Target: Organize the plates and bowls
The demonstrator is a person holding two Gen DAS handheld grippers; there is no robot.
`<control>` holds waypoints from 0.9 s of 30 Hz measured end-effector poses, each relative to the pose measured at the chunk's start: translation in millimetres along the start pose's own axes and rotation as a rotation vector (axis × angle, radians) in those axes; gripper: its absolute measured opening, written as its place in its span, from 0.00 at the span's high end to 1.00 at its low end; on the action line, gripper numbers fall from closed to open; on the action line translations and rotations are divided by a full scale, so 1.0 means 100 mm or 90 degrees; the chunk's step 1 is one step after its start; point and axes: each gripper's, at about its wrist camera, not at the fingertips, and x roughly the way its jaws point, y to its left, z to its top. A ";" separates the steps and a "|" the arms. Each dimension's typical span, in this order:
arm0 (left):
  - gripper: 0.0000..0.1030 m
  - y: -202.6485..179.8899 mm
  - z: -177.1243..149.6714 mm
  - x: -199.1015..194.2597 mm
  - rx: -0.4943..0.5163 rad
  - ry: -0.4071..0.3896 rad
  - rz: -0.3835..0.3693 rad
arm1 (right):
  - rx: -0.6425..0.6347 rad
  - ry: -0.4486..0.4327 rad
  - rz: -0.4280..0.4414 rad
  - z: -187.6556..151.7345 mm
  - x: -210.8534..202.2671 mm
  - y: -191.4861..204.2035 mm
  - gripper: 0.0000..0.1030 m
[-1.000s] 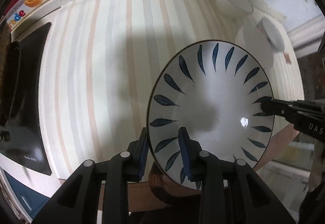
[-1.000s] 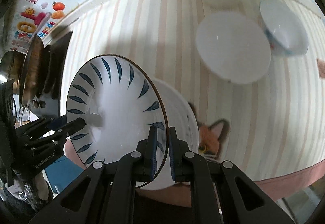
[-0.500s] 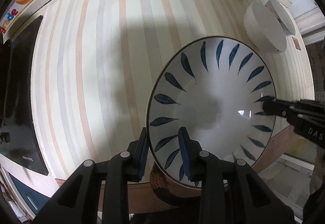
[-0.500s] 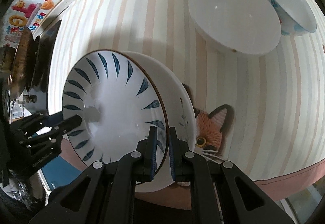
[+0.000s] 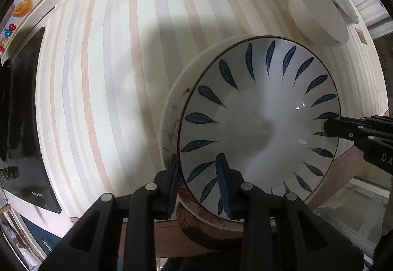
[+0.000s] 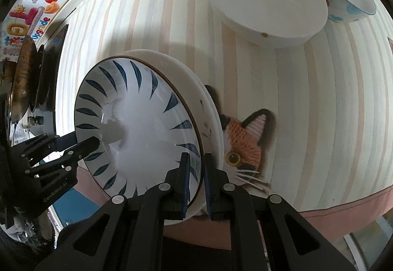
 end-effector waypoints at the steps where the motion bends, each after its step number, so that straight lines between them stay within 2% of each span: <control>1: 0.74 -0.01 -0.01 0.01 -0.004 -0.001 0.002 | 0.000 0.001 0.004 0.00 0.01 -0.01 0.88; 6: 0.74 -0.02 0.00 0.01 -0.029 -0.006 0.005 | -0.015 0.004 0.012 0.01 0.02 -0.01 0.88; 19: 0.74 0.25 -0.01 0.05 -0.103 0.000 -0.009 | -0.028 0.020 0.026 0.04 0.01 -0.06 0.85; 27: 0.74 0.38 -0.02 0.08 -0.117 -0.004 -0.006 | -0.007 0.012 0.025 0.01 -0.07 -0.07 0.83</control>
